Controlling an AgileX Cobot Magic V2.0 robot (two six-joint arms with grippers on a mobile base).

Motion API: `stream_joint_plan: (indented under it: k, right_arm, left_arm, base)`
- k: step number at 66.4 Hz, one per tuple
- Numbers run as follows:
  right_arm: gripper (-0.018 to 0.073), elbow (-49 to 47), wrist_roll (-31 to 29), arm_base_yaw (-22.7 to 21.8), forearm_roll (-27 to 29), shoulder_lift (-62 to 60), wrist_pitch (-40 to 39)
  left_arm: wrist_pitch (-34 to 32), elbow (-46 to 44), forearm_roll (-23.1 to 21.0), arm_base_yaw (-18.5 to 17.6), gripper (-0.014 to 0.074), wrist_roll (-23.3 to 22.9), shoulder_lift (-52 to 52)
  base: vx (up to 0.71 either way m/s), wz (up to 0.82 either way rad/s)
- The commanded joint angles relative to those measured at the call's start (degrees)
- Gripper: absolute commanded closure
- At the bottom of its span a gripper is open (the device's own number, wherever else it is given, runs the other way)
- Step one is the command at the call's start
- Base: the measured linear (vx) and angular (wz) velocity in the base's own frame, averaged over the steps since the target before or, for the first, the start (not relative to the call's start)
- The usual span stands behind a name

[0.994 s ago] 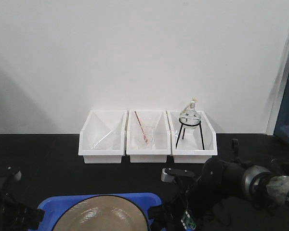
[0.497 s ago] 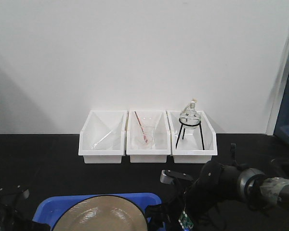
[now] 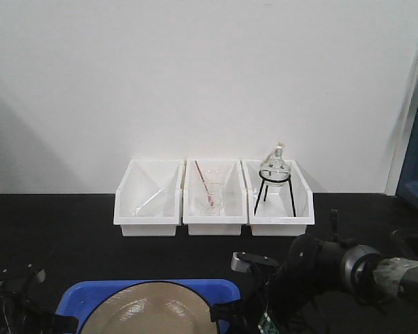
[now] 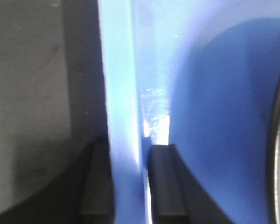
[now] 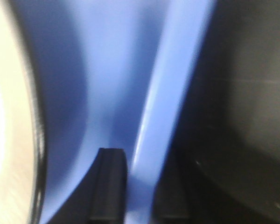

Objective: Place disk in tray to left cabinet
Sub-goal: 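Grip both short edges of the blue tray and lift it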

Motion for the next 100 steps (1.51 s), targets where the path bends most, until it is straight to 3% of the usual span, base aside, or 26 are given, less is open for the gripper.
stream_joint_plan:
  k: [1, 4, 15, 31, 42, 54, 68, 100]
  right_arm:
    - [0.0529, -1.1, 1.3, 0.6, 2.3, -2.5, 1.8]
    - [0.0572, -1.1, 2.0, 0.6, 2.3, -2.5, 2.1]
    - [0.0571, -1.1, 3.8, 0.6, 2.4, -2.9, 3.3]
    - [0.0568, -1.1, 7.7, 0.4, 2.5, -7.1, 3.0]
    - [0.0568, -1.1, 12.0, -1.5, 3.6, -11.3, 4.4]
    - [0.0566, -1.4, 12.4, -5.1, 5.3, -15.3, 7.2]
    - [0.0565, -9.1, 12.8, -9.2, 7.8, -16.5, 14.9]
    - [0.0565, -27.4, 20.8, -9.7, 5.3, -16.5, 24.3]
  left_arm:
    - [7.2, -0.5, -7.5, -1.6, 0.043, 1.4, -1.2]
    - [8.0, -0.5, -9.2, -1.6, 0.0472, 1.4, -1.2]
    - [11.9, -1.2, -13.6, -1.6, 0.0607, 1.4, -1.2]
    - [21.5, -7.2, -16.5, -1.6, 0.0598, -0.1, -1.2]
    - [27.1, -12.9, -16.4, -1.6, 0.0597, -7.6, -1.4]
    - [29.9, -18.4, -16.4, -1.6, 0.0597, -13.7, -2.8]
    - [33.5, -25.0, -16.4, -1.6, 0.0597, -20.4, -4.1]
    - [40.4, -41.5, -16.4, -1.6, 0.0597, -32.4, -5.4]
  base:
    - [0.0, 0.0]
    - [0.0, 0.0]
    - [0.0, 0.0]
    - [0.0, 0.0]
    - [0.0, 0.0]
    - [0.0, 0.0]
    - [0.0, 0.0]
    - [0.0, 0.0]
